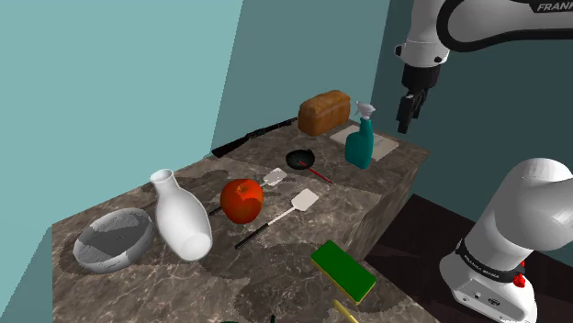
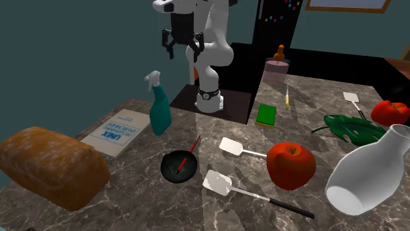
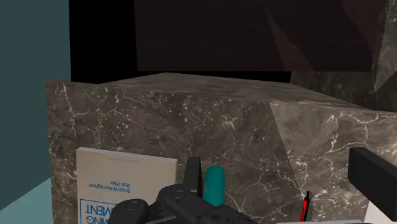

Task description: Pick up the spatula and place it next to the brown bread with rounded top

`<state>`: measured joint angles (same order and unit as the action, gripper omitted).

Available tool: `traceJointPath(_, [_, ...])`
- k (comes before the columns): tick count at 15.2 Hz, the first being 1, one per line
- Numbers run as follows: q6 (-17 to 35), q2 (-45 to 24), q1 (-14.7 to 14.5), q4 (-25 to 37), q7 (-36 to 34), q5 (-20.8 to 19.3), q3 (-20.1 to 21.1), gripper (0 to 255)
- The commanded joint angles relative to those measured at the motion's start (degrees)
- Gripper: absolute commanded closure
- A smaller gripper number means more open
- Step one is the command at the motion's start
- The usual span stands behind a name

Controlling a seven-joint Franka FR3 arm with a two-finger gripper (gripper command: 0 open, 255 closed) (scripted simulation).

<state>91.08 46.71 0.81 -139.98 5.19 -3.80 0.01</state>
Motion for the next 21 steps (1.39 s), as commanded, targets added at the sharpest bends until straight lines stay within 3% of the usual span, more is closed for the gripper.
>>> traceJointPath(1, [0.0, 0.0, 0.0, 0.0, 0.0, 0.0, 0.0, 0])
traceJointPath(11, [15.2, -20.5, -6.1, 6.8, 14.8, 0.2, -2.5, 0])
traceJointPath(21, [23.9, -40.1, -11.4, 18.7, 29.3, 2.9, -1.9, 0])
